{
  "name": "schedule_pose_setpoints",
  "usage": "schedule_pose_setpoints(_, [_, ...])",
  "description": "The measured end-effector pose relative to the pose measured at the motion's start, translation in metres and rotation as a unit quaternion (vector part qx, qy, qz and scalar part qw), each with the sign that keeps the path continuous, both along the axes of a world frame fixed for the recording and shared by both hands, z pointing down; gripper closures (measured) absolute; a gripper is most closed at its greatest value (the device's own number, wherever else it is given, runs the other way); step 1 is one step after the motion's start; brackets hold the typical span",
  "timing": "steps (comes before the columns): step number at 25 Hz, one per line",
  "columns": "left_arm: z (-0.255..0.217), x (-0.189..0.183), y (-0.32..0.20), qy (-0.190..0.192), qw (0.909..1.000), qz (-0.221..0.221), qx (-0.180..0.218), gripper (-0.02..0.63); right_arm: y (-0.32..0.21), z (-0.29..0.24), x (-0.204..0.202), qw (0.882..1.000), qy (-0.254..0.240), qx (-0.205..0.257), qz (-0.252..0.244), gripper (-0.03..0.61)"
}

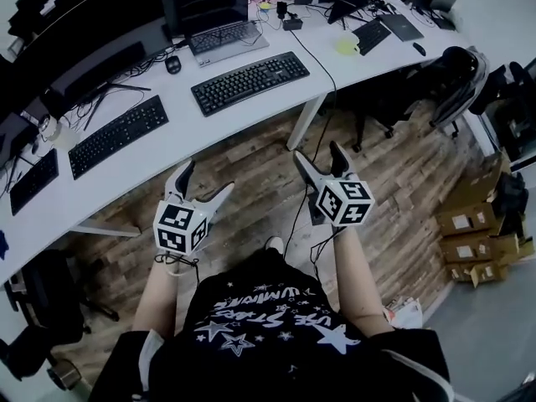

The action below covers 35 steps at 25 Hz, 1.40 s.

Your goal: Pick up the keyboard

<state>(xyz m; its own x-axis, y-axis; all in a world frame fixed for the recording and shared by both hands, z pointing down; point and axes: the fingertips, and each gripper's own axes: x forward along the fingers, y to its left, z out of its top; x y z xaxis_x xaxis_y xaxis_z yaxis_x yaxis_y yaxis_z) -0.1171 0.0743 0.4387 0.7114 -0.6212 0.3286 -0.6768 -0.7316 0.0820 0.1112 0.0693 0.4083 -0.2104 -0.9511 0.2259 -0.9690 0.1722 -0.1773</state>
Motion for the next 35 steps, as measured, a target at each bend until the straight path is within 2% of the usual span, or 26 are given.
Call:
schedule_pose_setpoints(6, [0.008, 0.051, -0.021, -0.033, 0.9993, -0.014, -0.006, 0.184, -0.034, 0.004, 0.051, 0.999, -0.015, -0.009, -0.034, 0.159])
schedule_pose_setpoints(11, [0.005, 0.075, -0.039, -0.017, 0.9983, -0.055, -0.013, 0.184, -0.049, 0.012, 0.071, 0.996, -0.030, -0.016, -0.083, 0.160])
schedule_pose_setpoints(23, [0.020, 0.081, -0.078, -0.045, 0.9959, -0.074, -0.026, 0.185, -0.085, 0.040, 0.091, 0.995, -0.032, -0.045, -0.088, 0.160])
schedule_pose_setpoints(29, [0.033, 0.094, -0.123, -0.038, 0.9968, -0.058, -0.040, 0.184, -0.123, 0.047, 0.104, 0.995, -0.021, -0.058, -0.079, 0.160])
schedule_pose_setpoints(35, [0.035, 0.112, -0.190, -0.030, 0.9973, -0.051, -0.043, 0.184, -0.183, 0.051, 0.114, 0.994, -0.002, -0.072, -0.082, 0.160])
